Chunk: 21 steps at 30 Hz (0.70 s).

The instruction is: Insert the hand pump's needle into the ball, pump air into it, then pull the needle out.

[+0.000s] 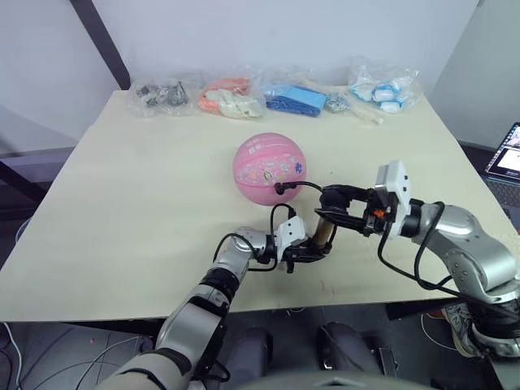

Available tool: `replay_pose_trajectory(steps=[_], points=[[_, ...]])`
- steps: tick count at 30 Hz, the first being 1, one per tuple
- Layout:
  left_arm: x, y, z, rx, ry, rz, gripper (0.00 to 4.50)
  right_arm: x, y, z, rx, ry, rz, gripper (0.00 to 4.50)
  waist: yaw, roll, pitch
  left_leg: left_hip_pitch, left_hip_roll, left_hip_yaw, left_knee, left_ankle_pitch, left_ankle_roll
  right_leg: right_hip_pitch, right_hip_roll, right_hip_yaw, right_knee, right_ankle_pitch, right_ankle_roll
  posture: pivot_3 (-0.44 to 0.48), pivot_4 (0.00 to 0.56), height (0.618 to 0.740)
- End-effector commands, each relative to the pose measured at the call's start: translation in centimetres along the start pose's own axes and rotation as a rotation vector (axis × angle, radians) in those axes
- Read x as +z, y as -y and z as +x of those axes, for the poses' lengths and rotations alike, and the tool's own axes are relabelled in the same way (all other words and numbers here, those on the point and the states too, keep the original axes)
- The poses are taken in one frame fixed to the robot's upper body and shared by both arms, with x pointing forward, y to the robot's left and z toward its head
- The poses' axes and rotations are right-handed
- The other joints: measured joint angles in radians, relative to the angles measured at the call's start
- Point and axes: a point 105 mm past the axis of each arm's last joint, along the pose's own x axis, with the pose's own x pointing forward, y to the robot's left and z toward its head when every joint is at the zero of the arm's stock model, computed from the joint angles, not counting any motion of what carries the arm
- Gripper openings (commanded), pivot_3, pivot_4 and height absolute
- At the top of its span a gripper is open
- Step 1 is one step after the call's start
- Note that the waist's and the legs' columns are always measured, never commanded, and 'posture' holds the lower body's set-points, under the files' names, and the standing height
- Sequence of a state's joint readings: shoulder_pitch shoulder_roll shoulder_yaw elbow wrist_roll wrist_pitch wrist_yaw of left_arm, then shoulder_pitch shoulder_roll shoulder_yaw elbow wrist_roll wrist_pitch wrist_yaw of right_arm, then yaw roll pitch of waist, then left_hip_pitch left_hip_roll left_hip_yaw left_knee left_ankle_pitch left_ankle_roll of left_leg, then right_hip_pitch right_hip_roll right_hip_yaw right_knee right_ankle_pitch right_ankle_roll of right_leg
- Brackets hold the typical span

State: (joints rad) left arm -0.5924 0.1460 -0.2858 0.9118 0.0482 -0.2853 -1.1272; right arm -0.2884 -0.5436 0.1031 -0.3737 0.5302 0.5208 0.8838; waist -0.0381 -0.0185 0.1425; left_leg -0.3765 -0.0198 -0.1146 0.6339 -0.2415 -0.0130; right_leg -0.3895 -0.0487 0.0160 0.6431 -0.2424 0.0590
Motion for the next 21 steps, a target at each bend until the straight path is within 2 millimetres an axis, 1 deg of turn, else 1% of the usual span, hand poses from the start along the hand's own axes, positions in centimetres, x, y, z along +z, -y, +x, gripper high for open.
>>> replay_pose_trajectory(steps=[1,5,7,10,14,16,17,21], points=[[-3.5,1.4,-0.4,-0.01,-0.098,-0.123,1.07,-3.5,-3.0,1.2,0.153,-0.07,0.156,1.94,0.0,0.0,0.0,0.0,0.0,0.0,0.0,0.0,0.0,0.0,0.0,0.0,0.0,0.0,0.0,0.0,0.15,0.74],[-3.5,1.4,-0.3,-0.01,-0.095,-0.123,1.07,-4.4,-3.2,1.2,0.161,-0.095,0.188,1.94,0.0,0.0,-0.001,0.0,0.0,0.0,0.0,0.0,0.0,0.0,0.0,0.0,0.0,0.0,0.0,0.0,0.15,0.74],[-3.4,1.3,-0.3,-0.01,-0.095,-0.124,1.07,-4.5,-3.2,1.2,0.157,-0.094,0.203,1.94,0.0,0.0,-0.001,0.0,0.0,0.0,0.0,0.0,0.0,0.0,0.0,0.0,0.0,0.0,0.0,0.0,0.15,0.74],[-3.4,1.2,-0.3,-0.007,-0.096,-0.124,1.07,-4.5,-3.1,1.2,0.158,-0.095,0.181,1.94,0.0,0.0,-0.002,0.0,0.0,0.0,0.0,0.0,0.0,0.0,0.0,0.0,0.0,0.0,0.0,0.0,0.15,0.74],[-3.4,1.2,-0.3,-0.003,-0.096,-0.123,1.07,-2.0,-2.1,1.0,0.14,-0.017,0.118,1.94,0.0,0.0,-0.002,0.0,0.0,0.0,0.0,0.0,0.0,0.0,0.0,0.0,0.0,0.0,0.0,0.0,0.15,0.74],[-3.4,1.1,-0.4,-0.002,-0.097,-0.123,1.07,-0.2,-1.6,0.6,0.135,0.017,0.083,1.94,0.001,0.0,-0.002,0.0,0.0,0.0,0.0,0.0,0.0,0.0,0.0,0.0,0.0,0.0,0.0,0.0,0.15,0.74],[-3.4,1.1,-0.4,-0.002,-0.098,-0.123,1.07,1.0,-1.3,0.4,0.132,0.035,0.053,1.94,0.001,0.001,-0.001,0.0,0.0,0.0,0.0,0.0,0.0,0.0,0.0,0.0,0.0,0.0,0.0,0.0,0.15,0.74],[-3.4,1.1,-0.3,-0.006,-0.099,-0.121,1.07,4.4,-0.8,-0.4,0.134,0.069,-0.022,1.94,0.005,0.003,0.003,-0.002,-0.001,-0.001,0.0,0.0,0.0,0.0,-0.001,0.0,0.0,0.0,0.0,0.0,0.15,0.74]])
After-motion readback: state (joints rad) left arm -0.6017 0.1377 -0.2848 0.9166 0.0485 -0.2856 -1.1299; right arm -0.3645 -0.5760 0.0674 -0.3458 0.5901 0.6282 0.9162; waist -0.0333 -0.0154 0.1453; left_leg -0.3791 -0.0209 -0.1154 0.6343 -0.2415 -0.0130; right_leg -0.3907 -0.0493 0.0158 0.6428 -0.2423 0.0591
